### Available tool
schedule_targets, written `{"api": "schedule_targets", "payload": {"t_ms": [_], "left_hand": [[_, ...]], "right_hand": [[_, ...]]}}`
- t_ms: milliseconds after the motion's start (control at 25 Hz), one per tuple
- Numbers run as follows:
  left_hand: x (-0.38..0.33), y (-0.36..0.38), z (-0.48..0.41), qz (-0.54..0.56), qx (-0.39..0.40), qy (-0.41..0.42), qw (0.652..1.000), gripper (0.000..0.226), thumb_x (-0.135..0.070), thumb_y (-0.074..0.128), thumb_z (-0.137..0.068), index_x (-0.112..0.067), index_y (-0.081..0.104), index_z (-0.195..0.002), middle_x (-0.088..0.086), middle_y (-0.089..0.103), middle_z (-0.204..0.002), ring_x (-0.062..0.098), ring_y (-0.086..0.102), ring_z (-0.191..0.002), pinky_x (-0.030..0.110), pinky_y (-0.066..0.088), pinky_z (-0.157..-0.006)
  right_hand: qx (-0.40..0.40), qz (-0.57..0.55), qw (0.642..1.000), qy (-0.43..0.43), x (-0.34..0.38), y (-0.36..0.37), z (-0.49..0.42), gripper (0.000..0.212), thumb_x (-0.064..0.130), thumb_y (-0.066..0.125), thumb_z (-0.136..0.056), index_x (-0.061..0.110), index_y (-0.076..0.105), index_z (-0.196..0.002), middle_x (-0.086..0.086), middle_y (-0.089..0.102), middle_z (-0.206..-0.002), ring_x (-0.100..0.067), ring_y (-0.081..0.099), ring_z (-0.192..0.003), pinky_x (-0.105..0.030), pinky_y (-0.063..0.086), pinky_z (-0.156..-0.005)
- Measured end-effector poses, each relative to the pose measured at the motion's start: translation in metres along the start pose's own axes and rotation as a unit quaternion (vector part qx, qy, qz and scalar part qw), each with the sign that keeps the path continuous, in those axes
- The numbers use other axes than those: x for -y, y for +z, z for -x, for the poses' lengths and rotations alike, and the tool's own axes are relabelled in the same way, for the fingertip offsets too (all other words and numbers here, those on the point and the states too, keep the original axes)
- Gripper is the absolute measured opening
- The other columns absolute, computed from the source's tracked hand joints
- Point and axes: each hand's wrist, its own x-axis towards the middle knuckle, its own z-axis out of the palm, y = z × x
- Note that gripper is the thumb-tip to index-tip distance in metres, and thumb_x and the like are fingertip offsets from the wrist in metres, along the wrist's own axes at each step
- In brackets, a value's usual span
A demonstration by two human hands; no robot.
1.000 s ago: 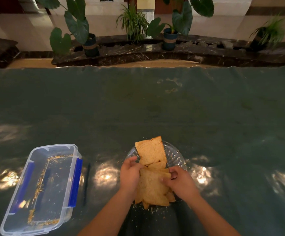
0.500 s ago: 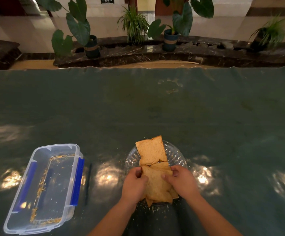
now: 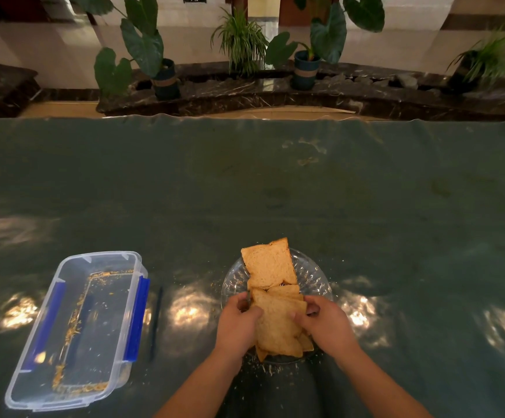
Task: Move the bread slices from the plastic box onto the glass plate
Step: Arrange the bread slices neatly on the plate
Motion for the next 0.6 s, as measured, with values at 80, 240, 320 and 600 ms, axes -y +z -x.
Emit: {"api": "schedule_targets", "payload": {"t_ms": [80,240,320,600], "left_hand": [[-0.01,-0.001,-0.007,-0.012,-0.009,0.017,1.0,0.038,-0.016,0.063,-0.082,-0.024,0.057,-0.118,-0.01,0.064,-0.107,0.006,0.06,-0.095,0.03,0.048,-0.074],[-0.029,0.003,-0.019,-0.035,0.031,0.051,0.998,0.029,-0.01,0.062,-0.081,-0.018,0.063,-0.109,-0.006,0.07,-0.097,0.011,0.067,-0.086,0.031,0.051,-0.07],[-0.032,0.005,-0.022,-0.028,0.053,0.05,0.997,0.035,-0.006,0.062,-0.08,-0.018,0.066,-0.112,-0.006,0.073,-0.099,0.013,0.069,-0.089,0.032,0.053,-0.074],[-0.034,0.005,-0.025,-0.015,0.075,0.023,0.997,0.051,-0.007,0.066,-0.081,-0.028,0.054,-0.126,-0.008,0.059,-0.125,0.007,0.06,-0.103,0.03,0.05,-0.08]], "right_hand": [[-0.041,0.017,0.999,-0.015,0.007,-0.004,-0.01,0.032,0.047,0.07,-0.08,0.022,0.065,-0.1,0.011,0.068,-0.087,-0.008,0.064,-0.078,-0.033,0.055,-0.072],[-0.002,0.013,0.998,-0.06,0.029,-0.002,-0.025,0.039,0.044,0.056,-0.091,0.023,0.057,-0.125,0.003,0.068,-0.105,-0.011,0.061,-0.089,-0.033,0.052,-0.081],[0.01,0.024,0.997,-0.076,0.03,0.004,-0.024,0.041,0.043,0.054,-0.093,0.022,0.055,-0.128,0.004,0.067,-0.109,-0.009,0.059,-0.093,-0.03,0.05,-0.083],[0.002,0.045,0.998,-0.051,0.017,0.012,-0.012,0.061,0.046,0.057,-0.091,0.02,0.041,-0.144,0.002,0.05,-0.145,-0.016,0.051,-0.127,-0.034,0.044,-0.103]]}}
